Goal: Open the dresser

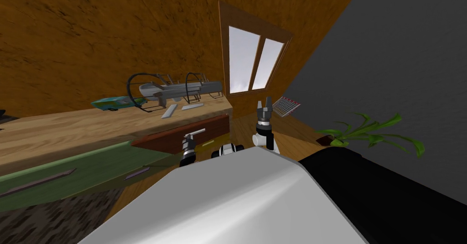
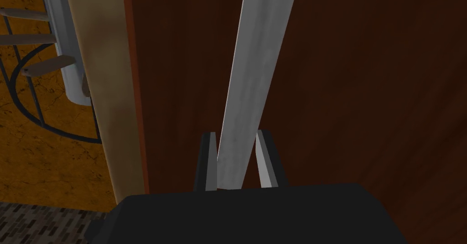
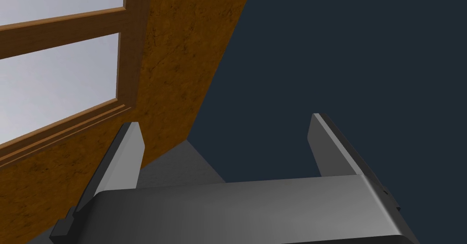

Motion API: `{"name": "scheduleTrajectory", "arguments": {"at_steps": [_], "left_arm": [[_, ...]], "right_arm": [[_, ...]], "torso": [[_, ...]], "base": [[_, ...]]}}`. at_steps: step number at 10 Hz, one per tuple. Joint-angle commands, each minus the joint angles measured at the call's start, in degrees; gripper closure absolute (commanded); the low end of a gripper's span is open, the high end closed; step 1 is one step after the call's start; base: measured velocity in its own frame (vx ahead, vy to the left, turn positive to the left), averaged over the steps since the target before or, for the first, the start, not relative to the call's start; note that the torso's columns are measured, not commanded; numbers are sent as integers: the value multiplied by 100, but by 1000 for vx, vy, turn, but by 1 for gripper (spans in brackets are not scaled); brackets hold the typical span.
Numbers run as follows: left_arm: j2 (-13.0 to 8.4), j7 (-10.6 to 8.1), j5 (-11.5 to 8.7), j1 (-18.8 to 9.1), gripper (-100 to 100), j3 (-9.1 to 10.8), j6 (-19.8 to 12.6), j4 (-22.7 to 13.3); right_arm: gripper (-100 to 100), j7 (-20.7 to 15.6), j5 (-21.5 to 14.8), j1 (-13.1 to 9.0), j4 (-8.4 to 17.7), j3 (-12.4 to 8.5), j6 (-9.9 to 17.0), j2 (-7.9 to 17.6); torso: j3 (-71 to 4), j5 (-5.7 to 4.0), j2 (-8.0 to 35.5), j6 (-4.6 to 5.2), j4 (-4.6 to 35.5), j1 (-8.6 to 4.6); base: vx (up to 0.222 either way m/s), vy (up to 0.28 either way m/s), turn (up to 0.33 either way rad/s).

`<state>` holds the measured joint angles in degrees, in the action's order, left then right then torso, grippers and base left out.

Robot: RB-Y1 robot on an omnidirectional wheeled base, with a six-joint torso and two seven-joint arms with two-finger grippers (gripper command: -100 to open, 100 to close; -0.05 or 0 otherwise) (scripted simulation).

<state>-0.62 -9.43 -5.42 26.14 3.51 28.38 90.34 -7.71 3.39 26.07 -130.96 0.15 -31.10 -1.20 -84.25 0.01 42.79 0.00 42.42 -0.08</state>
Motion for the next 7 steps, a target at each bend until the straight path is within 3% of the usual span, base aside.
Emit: {"name": "scheduleTrajectory", "arguments": {"at_steps": [1,4,7], "left_arm": [[-15,-37,0,126,100,-44,-5,131],[-25,-48,9,225,100,-78,11,154],[-49,-88,14,386,100,-137,70,298]], "right_arm": [[0,0,0,-1,0,0,0,0],[0,0,0,0,0,0,0,0],[0,0,0,0,0,0,0,0]], "torso": [[-3,-1,-4,2,1,-4],[-34,-11,-45,-10,-4,12],[-16,-12,-20,-8,5,2]], "base": [[-217,-48,9],[-133,-17,-2],[-201,-54,15]]}}
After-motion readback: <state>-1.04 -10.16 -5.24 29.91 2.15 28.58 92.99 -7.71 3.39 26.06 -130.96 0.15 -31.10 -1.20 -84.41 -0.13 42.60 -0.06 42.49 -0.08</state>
